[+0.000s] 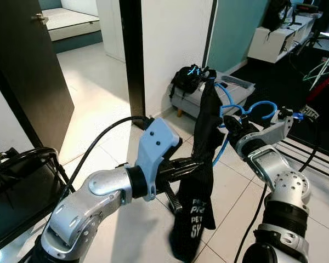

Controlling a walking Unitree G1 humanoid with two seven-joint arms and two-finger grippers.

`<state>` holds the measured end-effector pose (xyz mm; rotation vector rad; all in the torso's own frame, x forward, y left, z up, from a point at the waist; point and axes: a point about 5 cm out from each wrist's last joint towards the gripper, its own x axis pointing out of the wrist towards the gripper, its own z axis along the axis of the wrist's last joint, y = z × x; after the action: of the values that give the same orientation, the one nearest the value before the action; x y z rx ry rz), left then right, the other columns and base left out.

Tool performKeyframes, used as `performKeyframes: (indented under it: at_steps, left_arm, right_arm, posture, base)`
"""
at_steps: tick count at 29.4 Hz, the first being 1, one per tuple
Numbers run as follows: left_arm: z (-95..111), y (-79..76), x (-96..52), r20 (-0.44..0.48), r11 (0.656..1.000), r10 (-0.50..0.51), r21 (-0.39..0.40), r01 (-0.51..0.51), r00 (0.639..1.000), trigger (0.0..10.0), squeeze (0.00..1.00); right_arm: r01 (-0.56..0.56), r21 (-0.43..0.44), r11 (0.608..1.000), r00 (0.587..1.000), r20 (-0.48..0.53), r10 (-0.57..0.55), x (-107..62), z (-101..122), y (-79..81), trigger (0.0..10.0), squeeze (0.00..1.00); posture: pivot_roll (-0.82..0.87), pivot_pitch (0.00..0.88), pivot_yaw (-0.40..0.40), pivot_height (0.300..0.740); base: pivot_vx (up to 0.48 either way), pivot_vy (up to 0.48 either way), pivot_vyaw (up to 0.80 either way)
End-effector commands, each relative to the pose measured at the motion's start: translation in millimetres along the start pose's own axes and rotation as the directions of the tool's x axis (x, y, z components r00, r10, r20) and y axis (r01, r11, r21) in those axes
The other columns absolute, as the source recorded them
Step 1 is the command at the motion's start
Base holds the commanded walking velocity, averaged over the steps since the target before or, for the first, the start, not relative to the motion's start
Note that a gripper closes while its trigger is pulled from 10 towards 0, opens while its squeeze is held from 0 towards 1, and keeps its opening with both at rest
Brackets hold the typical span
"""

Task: Hang hanger

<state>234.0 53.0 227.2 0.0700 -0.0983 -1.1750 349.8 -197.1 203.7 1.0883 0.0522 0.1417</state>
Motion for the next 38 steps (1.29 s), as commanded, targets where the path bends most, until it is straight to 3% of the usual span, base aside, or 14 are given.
performKeyframes:
  at_steps: [1, 10, 13, 16, 17, 18, 19, 20, 23, 25, 26, 27, 30, 38]
  left_arm:
    - [0, -17.6, 1.4, 0.002, 0.993, -0.112, 0.032, 0.112, 0.994, 10.0, 0.0]
    - [-25, -29.6, 1.7, -0.128, 0.984, -0.154, 0.067, 0.163, 0.98, 10.0, 0.0]
    - [-42, -19.0, 8.8, -0.172, 0.998, -0.036, 0.04, 0.043, 0.984, 10.0, 0.0]
    - [-42, -16.3, 11.8, -0.159, 1.0, -0.009, 0.023, 0.013, 0.987, 10.0, 0.0]
    - [-42, -14.5, 15.1, -0.139, 1.0, 0.009, 0.001, -0.009, 0.99, 10.0, 0.93]
    - [-42, -13.6, 17.9, -0.121, 1.0, 0.019, -0.018, -0.021, 0.993, 10.0, 1.0]
    - [-42, -13.6, 17.9, -0.121, 1.0, 0.019, -0.018, -0.021, 0.993, 10.0, 1.0]
    - [-41, -14.2, 20.8, -0.103, 0.999, 0.017, -0.038, -0.021, 0.995, 10.0, 1.0]
    - [-41, -16.1, 23.3, -0.085, 0.998, 0.007, -0.054, -0.012, 0.996, 10.0, 1.0]
    - [-41, -16.1, 23.3, -0.085, 0.998, 0.007, -0.054, -0.012, 0.996, 10.0, 1.0]
    - [-41, -16.6, 23.3, -0.083, 0.999, 0.005, -0.052, -0.009, 0.997, 10.0, 1.0]
    - [-41, -16.6, 23.3, -0.083, 0.999, 0.005, -0.052, -0.009, 0.997, 10.0, 1.0]
    - [-40, -14.4, 14.2, -0.089, 0.998, -0.024, -0.063, 0.018, 0.996, 10.0, 1.0]
    - [-52, -23.1, 1.6, -0.177, 0.992, -0.118, -0.067, 0.108, 0.977, 10.0, 1.0]
  right_arm:
    - [-0.009, 0.032, 0.999, 0.999, 0.034, 0.008, 4.8, 2, 6.0, 10.0, 0.0]
    - [-0.077, 0.027, 0.997, 0.997, 0.026, 0.076, 7.9, -4, 17.3, 10.0, 0.0]
    - [-0.257, 0.001, 0.966, 0.966, 0.035, 0.257, 2.9, -7, 38.0, 10.0, 0.0]
    - [-0.322, -0.002, 0.947, 0.946, 0.038, 0.322, 0.1, -6, 45.4, 10.0, 0.0]
    - [-0.398, 0.006, 0.918, 0.917, 0.049, 0.397, -3.4, -5, 54.4, 10.0, 0.0]
    - [-0.461, 0.007, 0.888, 0.886, 0.055, 0.46, -6.8, -3, 61.8, 10.0, 0.0]
    - [-0.461, 0.007, 0.888, 0.886, 0.055, 0.46, -6.8, -3, 61.8, 10.0, 0.0]
    - [-0.534, 0.011, 0.846, 0.844, 0.059, 0.532, -11.2, -1, 70.2, 10.0, 0.0]
    - [-0.617, 0.014, 0.787, 0.786, 0.057, 0.616, -17.4, 1, 79.9, 10.0, 0.0]
    - [-0.617, 0.014, 0.787, 0.786, 0.057, 0.616, -17.4, 1, 79.9, 10.0, 0.0]
    - [-0.659, 0.016, 0.752, 0.751, 0.049, 0.658, -21.3, 3, 84.4, 10.0, 0.0]
    - [-0.659, 0.016, 0.752, 0.751, 0.049, 0.658, -21.3, 3, 84.4, 10.0, 0.0]
    - [-0.742, -0.016, 0.67, 0.67, 0.006, 0.743, -32.2, 7, 89.2, 10.0, 0.0]
    - [-0.756, -0.066, 0.651, 0.652, 0.014, 0.758, -33.1, 16, 88.5, 10.0, 0.0]
  posture:
    - [0.01, 0.027, -0.028, 0.74]
    - [0.01, 0.019, -0.022, 0.74]
    - [0.01, 0.017, -0.019, 0.74]
    - [0.01, 0.017, -0.019, 0.74]
    - [0.01, 0.017, -0.019, 0.74]
    - [0.01, 0.017, -0.019, 0.74]
    - [0.01, 0.017, -0.019, 0.74]
    - [0.01, 0.02, -0.013, 0.74]
    - [0.01, 0.021, -0.012, 0.74]
    - [0.01, 0.021, -0.012, 0.74]
    - [0.01, 0.022, -0.009, 0.74]
    - [0.01, 0.022, -0.009, 0.74]
    - [0.02, 0.026, -0.008, 0.74]
    - [0.02, 0.026, -0.005, 0.74]
  base:
    - [0.0, 0.0, 0.0]
    - [0.0, 0.0, 0.0]
    - [0.0, 0.0, 0.0]
    - [0.0, 0.0, 0.0]
    - [0.0, 0.0, 0.0]
    - [0.0, 0.0, 0.0]
    - [0.0, 0.0, 0.0]
    - [0.0, 0.0, 0.0]
    - [0.0, 0.0, 0.0]
    - [0.0, 0.0, 0.0]
    - [0.0, 0.0, 0.0]
    - [0.0, 0.0, 0.0]
    - [0.0, 0.0, 0.0]
    - [0.0, 0.0, 0.0]
